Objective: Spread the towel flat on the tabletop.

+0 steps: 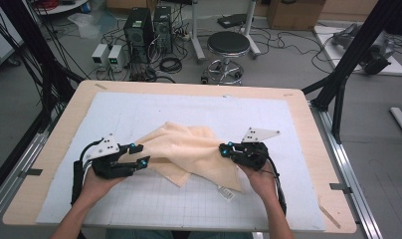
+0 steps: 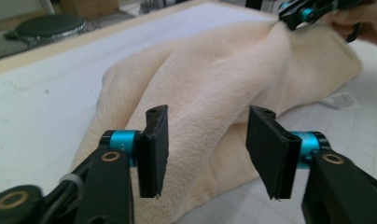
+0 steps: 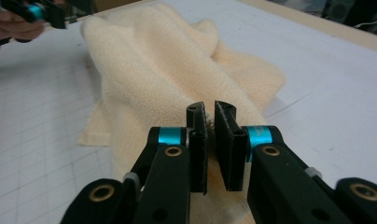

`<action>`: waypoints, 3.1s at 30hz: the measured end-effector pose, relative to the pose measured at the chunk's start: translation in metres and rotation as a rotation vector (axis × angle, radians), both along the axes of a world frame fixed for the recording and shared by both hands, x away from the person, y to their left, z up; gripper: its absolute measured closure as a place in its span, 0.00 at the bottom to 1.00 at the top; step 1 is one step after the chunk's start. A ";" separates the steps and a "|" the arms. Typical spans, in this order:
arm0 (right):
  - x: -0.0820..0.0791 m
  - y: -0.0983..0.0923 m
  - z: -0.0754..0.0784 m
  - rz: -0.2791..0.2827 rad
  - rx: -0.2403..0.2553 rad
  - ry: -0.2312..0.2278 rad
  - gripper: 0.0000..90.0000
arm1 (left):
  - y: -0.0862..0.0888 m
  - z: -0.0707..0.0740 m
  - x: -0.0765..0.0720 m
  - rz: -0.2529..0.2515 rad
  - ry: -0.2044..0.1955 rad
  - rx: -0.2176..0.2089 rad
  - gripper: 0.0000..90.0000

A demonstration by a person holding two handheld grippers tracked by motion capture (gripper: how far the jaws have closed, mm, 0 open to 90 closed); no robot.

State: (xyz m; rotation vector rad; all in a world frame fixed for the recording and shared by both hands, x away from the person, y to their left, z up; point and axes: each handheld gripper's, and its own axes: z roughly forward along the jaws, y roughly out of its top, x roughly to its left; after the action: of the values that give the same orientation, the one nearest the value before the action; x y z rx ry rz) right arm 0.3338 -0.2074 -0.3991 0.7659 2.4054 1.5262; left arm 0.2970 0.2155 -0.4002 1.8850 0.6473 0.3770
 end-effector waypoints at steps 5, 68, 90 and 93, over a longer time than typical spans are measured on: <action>-0.004 0.005 0.001 0.060 0.033 0.010 0.71 | -0.004 -0.008 0.007 -0.001 0.038 0.046 0.62; 0.068 0.003 0.007 -0.185 -0.038 0.067 0.97 | 0.010 0.025 0.092 0.098 0.107 -0.071 0.80; 0.003 -0.001 0.019 0.000 -0.026 -0.057 0.63 | -0.029 0.001 0.005 -0.129 0.053 -0.050 0.65; -0.008 -0.004 0.014 0.044 -0.051 -0.057 0.58 | -0.043 -0.007 0.001 -0.172 0.079 -0.010 0.64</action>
State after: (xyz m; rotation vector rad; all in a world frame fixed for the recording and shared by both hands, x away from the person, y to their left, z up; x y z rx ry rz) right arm 0.3261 -0.2113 -0.3854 0.6550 2.4250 1.4753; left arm 0.2975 0.1726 -0.4074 1.9370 0.5330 0.1885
